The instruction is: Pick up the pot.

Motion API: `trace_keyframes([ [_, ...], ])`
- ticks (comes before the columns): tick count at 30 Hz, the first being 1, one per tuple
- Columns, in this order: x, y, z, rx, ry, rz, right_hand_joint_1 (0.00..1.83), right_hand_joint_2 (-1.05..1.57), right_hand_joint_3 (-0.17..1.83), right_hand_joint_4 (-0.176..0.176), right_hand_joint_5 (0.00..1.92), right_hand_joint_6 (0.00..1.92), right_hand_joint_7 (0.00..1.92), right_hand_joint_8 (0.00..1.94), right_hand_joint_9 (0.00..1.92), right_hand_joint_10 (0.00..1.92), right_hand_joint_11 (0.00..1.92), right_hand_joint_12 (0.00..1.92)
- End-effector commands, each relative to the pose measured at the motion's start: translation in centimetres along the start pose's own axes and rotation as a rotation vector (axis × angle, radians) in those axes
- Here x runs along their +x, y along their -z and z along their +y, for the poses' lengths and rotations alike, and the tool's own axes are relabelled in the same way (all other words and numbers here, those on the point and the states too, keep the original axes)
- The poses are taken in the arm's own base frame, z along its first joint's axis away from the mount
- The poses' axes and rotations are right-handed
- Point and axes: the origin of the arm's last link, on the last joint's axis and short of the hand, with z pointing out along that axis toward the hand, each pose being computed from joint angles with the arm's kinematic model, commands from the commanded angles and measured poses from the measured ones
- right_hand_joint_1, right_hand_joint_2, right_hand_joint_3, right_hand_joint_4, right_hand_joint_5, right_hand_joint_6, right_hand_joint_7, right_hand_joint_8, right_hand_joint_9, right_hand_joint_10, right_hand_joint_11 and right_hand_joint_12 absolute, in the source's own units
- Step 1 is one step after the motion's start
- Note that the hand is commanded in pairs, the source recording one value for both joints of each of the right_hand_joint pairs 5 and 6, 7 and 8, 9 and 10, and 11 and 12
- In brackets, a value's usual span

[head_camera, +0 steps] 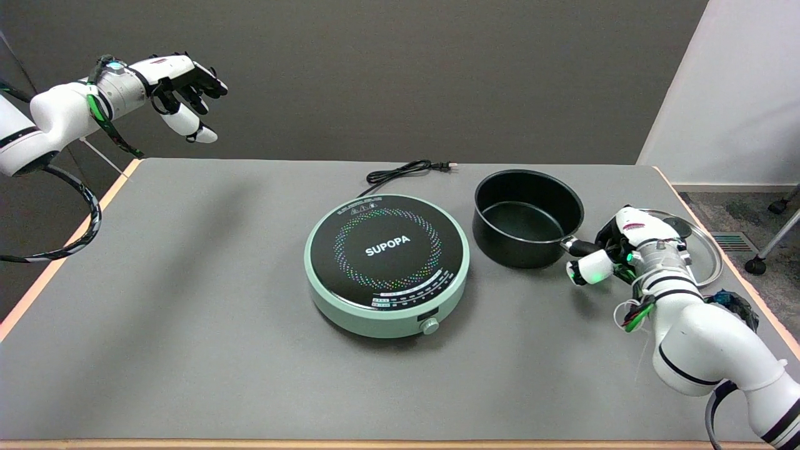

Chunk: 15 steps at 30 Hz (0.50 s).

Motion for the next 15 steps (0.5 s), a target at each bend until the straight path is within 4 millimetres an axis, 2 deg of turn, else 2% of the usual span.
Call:
trace_keyframes([
  [1, 0.10, -0.59, 0.18, 0.018, 0.016, -0.004, 1.03, -0.33, 1.33, -0.083, 1.39, 1.39, 1.39, 1.39, 1.39, 1.39, 1.39, 1.39],
  [4, 0.15, -0.65, 0.24, 0.018, 0.013, -0.008, 1.07, -0.36, 1.20, -0.093, 1.46, 1.46, 1.46, 1.46, 1.46, 1.46, 1.46, 1.46],
  [7, 0.29, -0.80, 0.34, 0.017, 0.012, -0.011, 1.09, -0.37, 1.18, -0.090, 1.46, 1.46, 1.46, 1.46, 1.46, 1.46, 1.46, 1.46],
  [11, 0.19, -0.88, 0.40, 0.014, -0.004, -0.030, 1.05, -0.39, 1.15, -0.011, 1.15, 1.15, 1.15, 1.15, 1.15, 1.15, 1.15, 1.15],
  [14, -0.10, -0.97, 0.42, 0.006, -0.035, -0.060, 1.03, -0.40, 1.14, 0.020, 1.02, 1.02, 1.02, 1.02, 1.02, 1.02, 1.02, 1.02],
  [15, -0.34, -0.96, 0.43, 0.003, -0.047, -0.077, 1.03, -0.40, 1.14, 0.150, 0.98, 0.98, 0.98, 0.98, 0.98, 0.98, 0.98, 0.98],
])
